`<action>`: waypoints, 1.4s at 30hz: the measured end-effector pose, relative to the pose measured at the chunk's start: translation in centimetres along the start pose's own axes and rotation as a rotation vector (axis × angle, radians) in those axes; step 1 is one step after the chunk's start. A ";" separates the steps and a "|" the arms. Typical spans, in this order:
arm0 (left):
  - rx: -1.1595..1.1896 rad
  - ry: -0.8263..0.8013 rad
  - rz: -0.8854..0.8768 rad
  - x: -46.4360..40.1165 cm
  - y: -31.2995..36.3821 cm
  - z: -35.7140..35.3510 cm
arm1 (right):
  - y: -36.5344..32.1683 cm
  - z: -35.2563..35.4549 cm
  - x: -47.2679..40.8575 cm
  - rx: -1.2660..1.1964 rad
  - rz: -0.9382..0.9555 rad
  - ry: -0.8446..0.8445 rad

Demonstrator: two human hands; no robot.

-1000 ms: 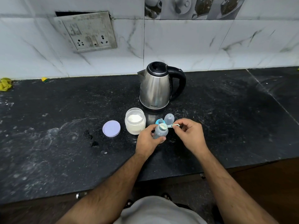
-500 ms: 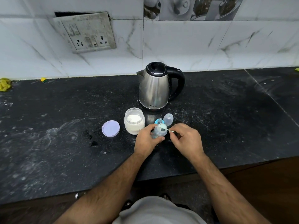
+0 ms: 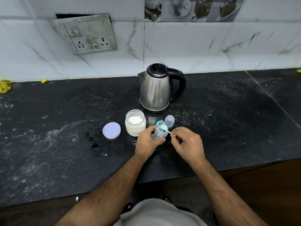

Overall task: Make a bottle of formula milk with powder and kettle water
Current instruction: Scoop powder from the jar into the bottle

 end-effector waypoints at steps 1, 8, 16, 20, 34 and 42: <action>-0.001 0.001 0.001 0.0 0.0 0.0 | 0.0 0.0 0.0 0.000 0.005 0.006; 0.017 0.002 0.012 0.0 0.0 0.0 | -0.1 0.0 0.3 -0.013 0.048 0.051; 0.022 0.006 0.008 0.1 -0.2 0.1 | -0.1 -0.4 0.8 0.050 0.108 0.012; 0.029 0.014 0.004 0.1 -0.3 0.0 | -0.3 -0.4 0.9 0.058 0.116 0.017; 0.003 0.025 0.017 0.2 -0.4 0.3 | -0.5 -0.4 0.3 -0.044 -0.051 0.080; -0.035 0.092 0.041 1.2 -1.1 1.1 | 0.0 -0.4 -1.2 -0.442 -0.715 0.203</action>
Point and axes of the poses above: each hand's wrist, its own x-axis away from the middle knuckle, its own z-axis out of the back of the hand, y = z × x, the point moved 2 cm from there along -x, towards the middle knuckle, and after that the axes turned 8 degrees about y, right-handed, at the moved point
